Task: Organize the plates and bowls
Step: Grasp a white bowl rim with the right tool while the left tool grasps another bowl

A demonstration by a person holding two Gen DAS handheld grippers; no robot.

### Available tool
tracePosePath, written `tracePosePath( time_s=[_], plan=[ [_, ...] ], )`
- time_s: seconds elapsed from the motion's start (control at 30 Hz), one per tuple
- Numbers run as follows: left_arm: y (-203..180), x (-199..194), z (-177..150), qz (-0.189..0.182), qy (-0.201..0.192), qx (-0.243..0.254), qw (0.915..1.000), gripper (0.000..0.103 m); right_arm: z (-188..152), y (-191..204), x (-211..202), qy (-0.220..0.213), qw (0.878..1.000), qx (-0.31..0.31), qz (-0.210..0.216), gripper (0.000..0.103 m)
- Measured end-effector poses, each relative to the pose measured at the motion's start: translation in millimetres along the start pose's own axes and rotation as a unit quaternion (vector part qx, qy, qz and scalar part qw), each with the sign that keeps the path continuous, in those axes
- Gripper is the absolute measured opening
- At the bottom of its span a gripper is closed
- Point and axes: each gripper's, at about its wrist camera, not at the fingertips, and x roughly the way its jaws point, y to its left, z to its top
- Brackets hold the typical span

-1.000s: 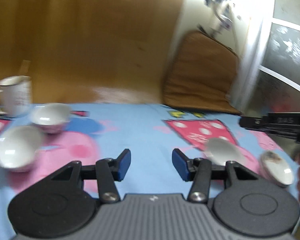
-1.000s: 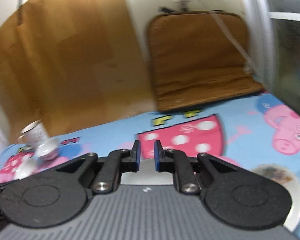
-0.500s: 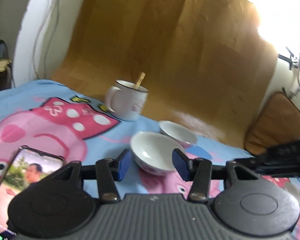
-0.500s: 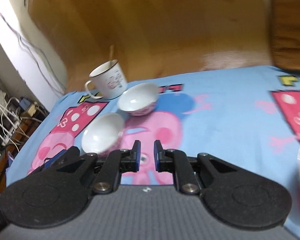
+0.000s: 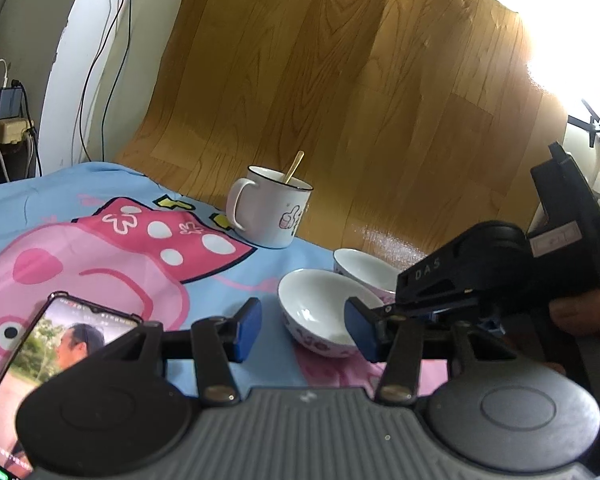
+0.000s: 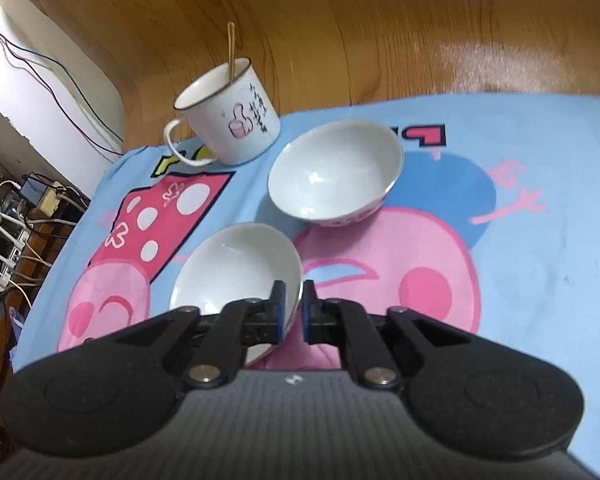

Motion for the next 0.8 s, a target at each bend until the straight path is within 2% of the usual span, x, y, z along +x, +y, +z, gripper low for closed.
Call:
tracePosePath(
  time_s=[0.17, 0.27, 0.47, 0.6, 0.67, 0.8],
  plan=[
    [3.5, 2.1, -0.1, -0.005, 0.012, -0.010, 0.9999, 0.047, -10.5, -10.7, -23.7, -0.006, 1.000, 0.008, 0.010, 0.007],
    [6.9, 2.9, 0.0, -0.022, 0.020, -0.022, 0.9993, 0.047, -22.6, -25.8, -47.1, 0.000, 1.000, 0.019, 0.016, 0.008],
    [3.1, 3.7, -1.5, -0.108, 0.045, -0.030, 0.9926, 0.041, -52.3, -62.7, -74.8, 0.018, 0.997, 0.078, 0.024, 0.008],
    [-8.3, 3.1, -4.4, -0.130, 0.074, -0.012, 0.9887, 0.040, -62.9, -68.3, -79.2, 0.008, 0.995, 0.094, 0.037, 0.008],
    [-12.8, 5.2, -5.5, -0.133, 0.099, -0.009, 0.9862, 0.040, -67.2, -68.2, -78.8, -0.002, 0.994, 0.097, 0.041, 0.008],
    [-22.5, 16.2, -11.8, -0.108, 0.145, 0.007, 0.9835, 0.038, -75.7, -62.9, -83.4, -0.038, 0.996, 0.071, 0.031, 0.012]
  ],
)
